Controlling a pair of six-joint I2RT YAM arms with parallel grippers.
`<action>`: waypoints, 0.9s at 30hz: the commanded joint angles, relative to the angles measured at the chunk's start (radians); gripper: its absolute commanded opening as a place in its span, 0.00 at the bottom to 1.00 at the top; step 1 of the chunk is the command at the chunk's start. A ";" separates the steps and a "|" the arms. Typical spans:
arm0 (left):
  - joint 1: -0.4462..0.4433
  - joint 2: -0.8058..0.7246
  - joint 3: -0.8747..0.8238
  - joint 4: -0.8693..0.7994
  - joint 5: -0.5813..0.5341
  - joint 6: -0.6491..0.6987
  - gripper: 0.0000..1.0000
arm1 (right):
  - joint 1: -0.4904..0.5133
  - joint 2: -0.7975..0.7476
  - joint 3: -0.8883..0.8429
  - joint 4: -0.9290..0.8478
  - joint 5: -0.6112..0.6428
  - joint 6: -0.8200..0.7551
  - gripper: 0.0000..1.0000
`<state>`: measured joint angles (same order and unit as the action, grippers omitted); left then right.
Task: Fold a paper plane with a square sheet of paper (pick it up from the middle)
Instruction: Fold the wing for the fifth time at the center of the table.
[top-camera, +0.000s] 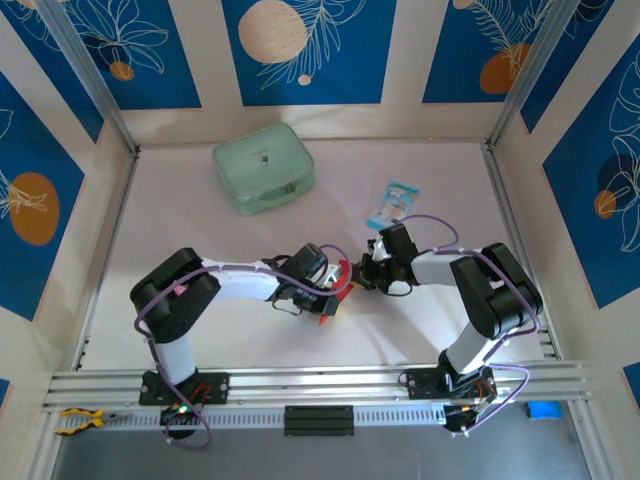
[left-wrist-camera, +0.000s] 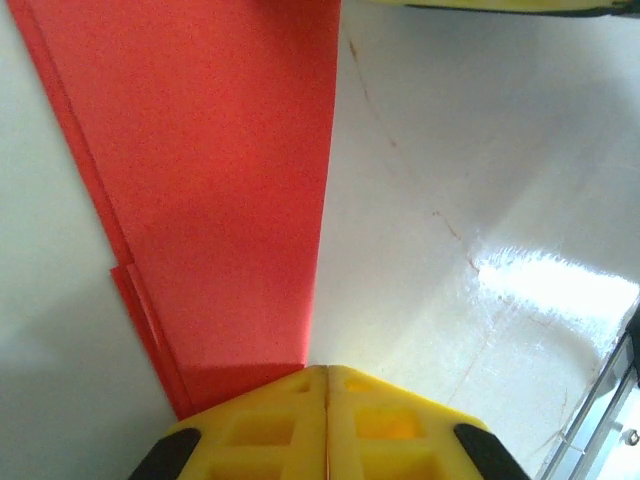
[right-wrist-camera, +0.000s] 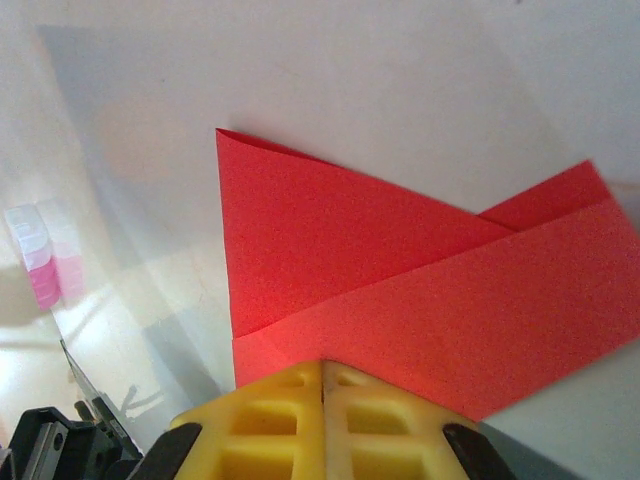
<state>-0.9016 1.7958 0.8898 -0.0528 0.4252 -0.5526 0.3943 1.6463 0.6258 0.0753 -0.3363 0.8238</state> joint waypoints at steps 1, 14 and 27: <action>-0.008 0.024 -0.065 -0.030 -0.004 -0.018 0.07 | -0.009 0.025 -0.033 -0.078 0.052 -0.002 0.06; -0.005 -0.100 -0.032 -0.019 0.008 -0.053 0.07 | -0.017 0.010 -0.033 -0.092 0.054 -0.009 0.06; 0.003 -0.040 -0.080 -0.024 0.067 -0.049 0.08 | -0.018 0.018 -0.034 -0.094 0.045 -0.014 0.06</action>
<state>-0.9009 1.7386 0.8539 -0.0444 0.4644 -0.5964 0.3878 1.6459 0.6250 0.0673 -0.3473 0.8200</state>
